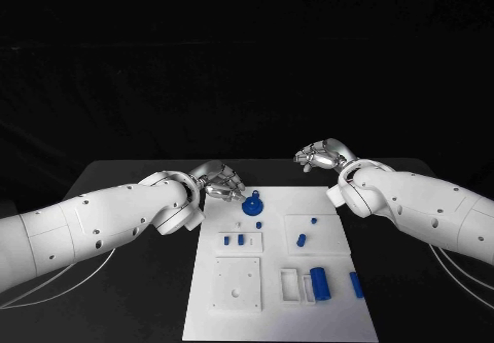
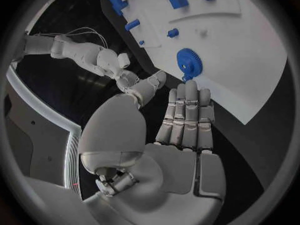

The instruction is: Assemble the parts on the task board

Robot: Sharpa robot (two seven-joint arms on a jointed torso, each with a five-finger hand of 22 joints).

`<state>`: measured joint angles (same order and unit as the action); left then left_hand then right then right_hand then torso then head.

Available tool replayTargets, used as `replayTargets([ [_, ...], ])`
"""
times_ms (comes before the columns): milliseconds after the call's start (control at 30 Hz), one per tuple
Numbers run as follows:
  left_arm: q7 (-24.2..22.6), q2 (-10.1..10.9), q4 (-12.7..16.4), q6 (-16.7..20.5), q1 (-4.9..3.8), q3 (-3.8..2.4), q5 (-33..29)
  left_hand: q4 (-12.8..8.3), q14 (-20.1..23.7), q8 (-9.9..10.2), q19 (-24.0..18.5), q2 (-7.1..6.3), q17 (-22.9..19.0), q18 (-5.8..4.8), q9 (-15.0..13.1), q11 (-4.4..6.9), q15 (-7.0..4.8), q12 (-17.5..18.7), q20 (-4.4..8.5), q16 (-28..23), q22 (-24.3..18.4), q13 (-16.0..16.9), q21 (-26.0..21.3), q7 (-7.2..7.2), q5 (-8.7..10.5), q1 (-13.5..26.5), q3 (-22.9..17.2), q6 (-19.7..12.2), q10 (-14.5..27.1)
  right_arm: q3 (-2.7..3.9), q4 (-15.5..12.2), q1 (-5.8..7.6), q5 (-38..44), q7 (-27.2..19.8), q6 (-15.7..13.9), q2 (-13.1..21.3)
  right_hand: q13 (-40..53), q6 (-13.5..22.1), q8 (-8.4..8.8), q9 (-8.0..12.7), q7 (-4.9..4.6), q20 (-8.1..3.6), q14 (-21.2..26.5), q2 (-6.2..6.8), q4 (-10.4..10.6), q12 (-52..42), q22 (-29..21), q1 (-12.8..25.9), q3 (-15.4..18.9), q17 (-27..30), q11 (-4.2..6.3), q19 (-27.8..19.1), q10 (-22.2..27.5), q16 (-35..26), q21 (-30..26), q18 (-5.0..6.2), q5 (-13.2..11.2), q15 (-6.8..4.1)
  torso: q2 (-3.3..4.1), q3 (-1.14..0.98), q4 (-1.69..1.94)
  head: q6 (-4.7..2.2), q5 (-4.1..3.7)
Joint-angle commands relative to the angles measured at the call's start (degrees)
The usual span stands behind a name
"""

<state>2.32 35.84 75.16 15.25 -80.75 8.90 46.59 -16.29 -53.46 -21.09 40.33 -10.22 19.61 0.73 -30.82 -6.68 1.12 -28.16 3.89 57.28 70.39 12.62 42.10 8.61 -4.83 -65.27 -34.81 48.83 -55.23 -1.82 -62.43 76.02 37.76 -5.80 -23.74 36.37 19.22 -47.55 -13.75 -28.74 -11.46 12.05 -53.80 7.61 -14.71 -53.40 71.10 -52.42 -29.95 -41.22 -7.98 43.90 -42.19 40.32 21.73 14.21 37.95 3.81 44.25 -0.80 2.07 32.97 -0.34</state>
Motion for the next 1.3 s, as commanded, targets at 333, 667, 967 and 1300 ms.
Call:
replayTargets([
  [333, -7.16, 0.02, 2.26, 0.24, 0.63, 0.0, 12.75, -0.1, -2.27, -0.43, 2.55, 0.25, 0.52, 0.97, 0.78, 0.58, -0.69, 0.94, 1.17, 1.03, 0.8, -1.83, 0.05, -0.37, -0.29, -0.95, 0.38, 1.26, -3.12, 0.03, -0.6, -0.08, -0.54, -0.68, 0.94, 0.75, -0.16, 0.55, -0.35, 0.06, -0.03, -0.15, 0.39, -0.52, 0.05, -0.33, 0.08, 0.03, 0.13, 0.09, 0.08, -0.36, 0.46, 0.33, -0.36, 0.79, 0.29, 0.12, -0.04, 0.07, 0.09, -0.18, -0.3],
  [667, -7.82, -2.62, 1.05, 0.41, 2.41, 0.42, 31.51, -0.22, -6.15, 0.52, 6.72, -0.44, 1.35, 1.86, 1.35, 1.04, -1.68, 3.55, 2.34, 2.91, 1.71, -4.14, 1.28, -0.66, -1.56, -3.93, 0.0, 2.39, -4.61, 0.03, -0.78, -0.15, -0.54, -0.71, 1.04, 0.66, -0.2, 0.55, -0.36, 0.07, -0.03, -0.16, 0.38, -0.57, 0.05, -0.37, 0.1, 0.01, 0.13, 0.1, 0.08, -0.34, 0.45, 0.34, -0.35, 0.79, 0.3, 0.11, 0.01, 0.03, 0.05, 0.0, -0.38],
  [967, -7.11, -5.04, -0.39, -1.49, 3.09, 0.99, 37.9, -0.01, -8.23, 1.5, 9.07, -1.08, 2.94, 2.6, 1.58, 1.14, -1.95, 5.45, 2.71, 6.18, 3.01, -5.5, 2.83, -0.46, -0.52, -3.75, 0.83, 2.31, -4.68, 0.04, -0.8, -0.15, -0.54, -0.7, 1.09, 0.46, -0.25, 0.56, -0.37, 0.08, -0.03, -0.16, 0.36, -0.62, 0.04, -0.41, 0.11, 0.0, 0.13, 0.11, 0.08, -0.31, 0.44, 0.38, -0.34, 0.79, 0.33, 0.11, 0.05, 0.05, -0.02, 0.19, -0.55],
  [1300, -6.7, -6.13, -1.03, -2.09, 3.62, 1.02, 39.11, 0.61, -9.72, 2.6, 11.3, -1.77, 4.28, 3.94, 1.89, 0.92, -1.83, 7.79, 2.6, 9.55, 4.39, -6.89, 4.54, -0.12, 1.46, -2.51, 1.51, 1.76, -4.35, 0.04, -0.9, -0.15, -0.54, -0.63, 1.03, 0.49, -0.3, 0.57, -0.37, 0.09, -0.04, -0.16, 0.34, -0.63, 0.04, -0.45, 0.12, 0.02, 0.15, 0.12, 0.08, -0.29, 0.43, 0.4, -0.34, 0.79, 0.34, 0.1, 0.01, 0.04, 0.02, 0.4, -0.65],
])
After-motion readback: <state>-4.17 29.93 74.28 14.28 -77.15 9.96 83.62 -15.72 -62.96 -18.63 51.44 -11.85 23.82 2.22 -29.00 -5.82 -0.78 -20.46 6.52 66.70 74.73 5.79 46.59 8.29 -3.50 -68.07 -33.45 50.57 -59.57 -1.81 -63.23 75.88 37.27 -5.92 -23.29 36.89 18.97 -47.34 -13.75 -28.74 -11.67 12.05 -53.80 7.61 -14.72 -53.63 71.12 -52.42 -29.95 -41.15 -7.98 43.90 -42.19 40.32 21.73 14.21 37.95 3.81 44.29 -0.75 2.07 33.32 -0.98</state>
